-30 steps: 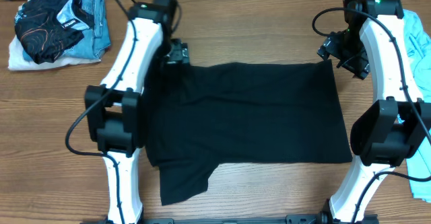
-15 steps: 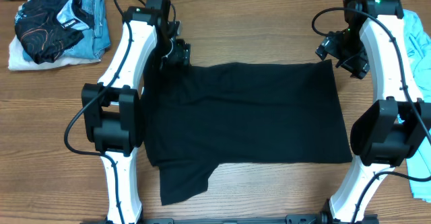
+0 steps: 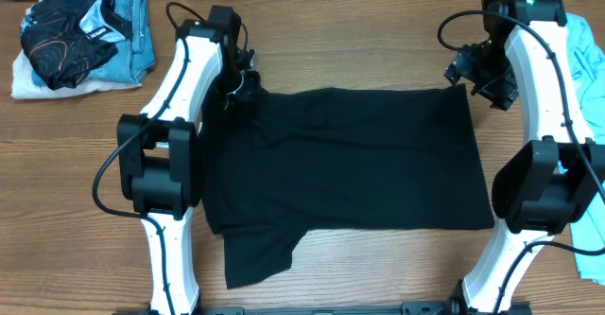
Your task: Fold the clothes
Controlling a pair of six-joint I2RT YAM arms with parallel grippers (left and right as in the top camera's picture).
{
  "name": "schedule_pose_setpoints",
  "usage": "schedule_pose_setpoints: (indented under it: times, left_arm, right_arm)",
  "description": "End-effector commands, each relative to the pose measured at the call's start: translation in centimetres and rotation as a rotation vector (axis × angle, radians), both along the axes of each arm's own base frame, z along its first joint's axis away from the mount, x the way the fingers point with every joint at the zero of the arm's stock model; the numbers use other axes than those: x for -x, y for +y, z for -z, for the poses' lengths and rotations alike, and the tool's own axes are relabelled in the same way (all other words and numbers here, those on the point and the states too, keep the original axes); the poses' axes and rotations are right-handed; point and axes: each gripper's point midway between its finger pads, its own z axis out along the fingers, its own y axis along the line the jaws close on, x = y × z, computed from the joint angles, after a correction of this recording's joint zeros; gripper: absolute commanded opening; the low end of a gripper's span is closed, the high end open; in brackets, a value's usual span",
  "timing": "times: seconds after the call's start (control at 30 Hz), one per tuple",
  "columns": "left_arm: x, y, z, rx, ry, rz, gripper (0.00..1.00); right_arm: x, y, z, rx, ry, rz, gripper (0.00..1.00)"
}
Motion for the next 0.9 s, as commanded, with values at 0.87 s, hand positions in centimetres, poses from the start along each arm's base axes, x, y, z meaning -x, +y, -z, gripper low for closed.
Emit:
schedule_pose_setpoints:
  times: [0.87]
  left_arm:
    - [8.0, 1.5, -5.6, -0.189, 0.309, -0.202, 0.14]
  right_arm:
    - [0.2, 0.7, -0.6, -0.045, -0.012, -0.001, 0.78]
